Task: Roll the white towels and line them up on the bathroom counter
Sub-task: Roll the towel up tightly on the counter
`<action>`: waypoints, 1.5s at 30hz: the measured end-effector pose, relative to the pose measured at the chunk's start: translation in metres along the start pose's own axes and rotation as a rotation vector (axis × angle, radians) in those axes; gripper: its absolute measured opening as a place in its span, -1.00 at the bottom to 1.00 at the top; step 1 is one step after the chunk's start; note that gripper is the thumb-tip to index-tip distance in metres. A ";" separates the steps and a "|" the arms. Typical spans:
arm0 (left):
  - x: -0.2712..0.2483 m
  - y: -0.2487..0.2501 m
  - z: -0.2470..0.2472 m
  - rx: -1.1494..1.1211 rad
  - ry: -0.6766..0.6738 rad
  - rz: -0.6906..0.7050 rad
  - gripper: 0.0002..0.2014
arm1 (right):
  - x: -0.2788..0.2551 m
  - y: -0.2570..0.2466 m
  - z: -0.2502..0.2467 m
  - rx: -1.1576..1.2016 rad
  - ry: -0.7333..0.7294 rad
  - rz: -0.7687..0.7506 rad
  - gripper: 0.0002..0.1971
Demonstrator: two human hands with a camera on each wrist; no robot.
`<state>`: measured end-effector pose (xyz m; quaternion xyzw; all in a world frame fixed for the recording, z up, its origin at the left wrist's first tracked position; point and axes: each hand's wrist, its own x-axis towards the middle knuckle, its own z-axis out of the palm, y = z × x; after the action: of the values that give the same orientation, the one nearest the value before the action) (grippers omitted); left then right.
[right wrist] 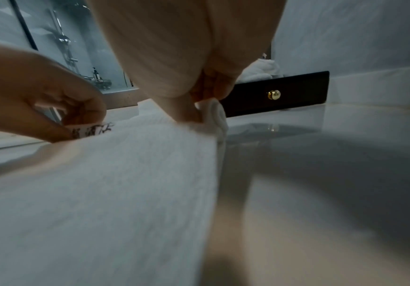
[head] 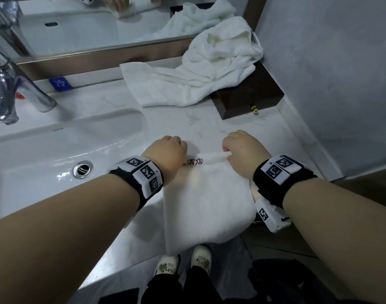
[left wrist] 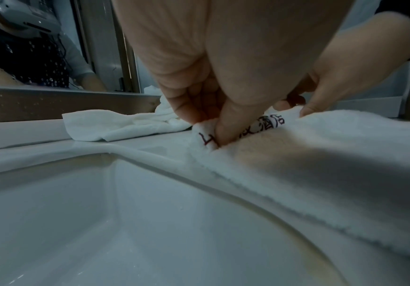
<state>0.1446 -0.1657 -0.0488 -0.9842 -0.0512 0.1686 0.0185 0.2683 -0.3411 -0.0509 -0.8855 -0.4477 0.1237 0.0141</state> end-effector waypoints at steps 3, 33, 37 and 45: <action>-0.002 0.003 0.000 0.031 0.022 0.033 -0.72 | -0.007 0.003 0.005 0.052 0.054 -0.038 -0.92; 0.005 0.007 -0.022 -0.294 -0.294 -0.087 -0.77 | -0.014 -0.002 0.004 0.170 -0.106 0.070 -0.72; 0.002 0.005 -0.018 -0.320 -0.293 -0.092 -0.75 | -0.005 0.000 -0.009 0.141 -0.227 0.083 -0.68; -0.006 0.014 0.001 -0.227 -0.254 -0.045 -0.72 | 0.001 -0.008 -0.021 -0.040 -0.422 0.004 -0.57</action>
<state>0.1402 -0.1802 -0.0483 -0.9494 -0.0940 0.2841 -0.0957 0.2674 -0.3334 -0.0292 -0.8409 -0.4412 0.2976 -0.0977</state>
